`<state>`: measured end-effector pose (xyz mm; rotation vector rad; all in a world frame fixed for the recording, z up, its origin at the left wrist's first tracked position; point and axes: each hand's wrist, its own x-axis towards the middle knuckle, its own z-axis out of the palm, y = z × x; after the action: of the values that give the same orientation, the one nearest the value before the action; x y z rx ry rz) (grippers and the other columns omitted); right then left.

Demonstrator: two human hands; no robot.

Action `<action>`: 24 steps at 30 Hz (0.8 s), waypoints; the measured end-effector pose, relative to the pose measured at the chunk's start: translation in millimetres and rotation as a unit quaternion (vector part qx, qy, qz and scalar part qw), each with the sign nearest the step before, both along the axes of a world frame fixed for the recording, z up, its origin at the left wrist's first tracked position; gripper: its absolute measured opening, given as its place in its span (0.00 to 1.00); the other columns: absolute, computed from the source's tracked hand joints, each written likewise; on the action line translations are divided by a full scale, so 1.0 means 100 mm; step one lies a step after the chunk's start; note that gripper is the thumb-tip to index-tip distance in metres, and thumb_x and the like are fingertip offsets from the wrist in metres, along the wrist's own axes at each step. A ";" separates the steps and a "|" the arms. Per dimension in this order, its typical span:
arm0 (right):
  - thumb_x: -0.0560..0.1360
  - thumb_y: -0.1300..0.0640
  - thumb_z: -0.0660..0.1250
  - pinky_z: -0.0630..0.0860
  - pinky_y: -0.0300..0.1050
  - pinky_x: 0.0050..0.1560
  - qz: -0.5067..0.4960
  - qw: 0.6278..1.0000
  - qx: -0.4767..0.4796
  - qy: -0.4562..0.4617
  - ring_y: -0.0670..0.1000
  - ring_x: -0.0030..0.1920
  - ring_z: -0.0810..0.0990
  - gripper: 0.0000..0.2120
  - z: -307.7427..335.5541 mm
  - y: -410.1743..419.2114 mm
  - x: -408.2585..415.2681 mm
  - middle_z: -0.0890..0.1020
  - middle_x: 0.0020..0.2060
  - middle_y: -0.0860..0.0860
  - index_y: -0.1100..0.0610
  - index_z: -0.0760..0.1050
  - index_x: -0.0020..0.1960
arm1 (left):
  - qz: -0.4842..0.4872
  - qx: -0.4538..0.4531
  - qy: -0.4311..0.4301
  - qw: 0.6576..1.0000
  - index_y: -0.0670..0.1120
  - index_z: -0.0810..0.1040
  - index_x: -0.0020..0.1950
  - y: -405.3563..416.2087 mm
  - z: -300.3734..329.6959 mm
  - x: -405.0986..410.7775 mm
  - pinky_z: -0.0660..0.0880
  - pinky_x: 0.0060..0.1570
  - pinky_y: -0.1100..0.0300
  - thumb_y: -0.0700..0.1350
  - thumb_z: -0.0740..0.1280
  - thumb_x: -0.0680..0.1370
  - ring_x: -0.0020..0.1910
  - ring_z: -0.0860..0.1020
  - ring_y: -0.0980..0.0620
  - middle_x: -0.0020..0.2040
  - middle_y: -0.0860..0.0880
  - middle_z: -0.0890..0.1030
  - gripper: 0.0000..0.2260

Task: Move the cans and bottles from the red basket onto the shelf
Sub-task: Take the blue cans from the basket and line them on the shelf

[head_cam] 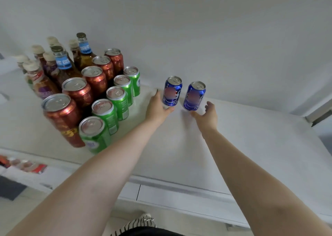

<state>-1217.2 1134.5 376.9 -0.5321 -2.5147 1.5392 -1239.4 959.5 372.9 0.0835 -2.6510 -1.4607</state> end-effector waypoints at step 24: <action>0.73 0.50 0.68 0.68 0.49 0.66 0.623 0.741 0.232 0.093 0.54 0.68 0.69 0.27 -0.33 -2.84 3.76 0.72 0.67 0.52 0.54 0.67 0.71 | 0.370 -0.131 -0.151 0.907 0.50 0.66 0.73 -2.23 -0.47 5.68 0.65 0.66 0.56 0.49 0.67 0.76 0.70 0.68 0.46 0.71 0.48 0.71 0.26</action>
<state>-841.6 850.7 344.2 1.5783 -2.9273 0.8592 -671.2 736.6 326.1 1.2220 -2.5253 -0.8772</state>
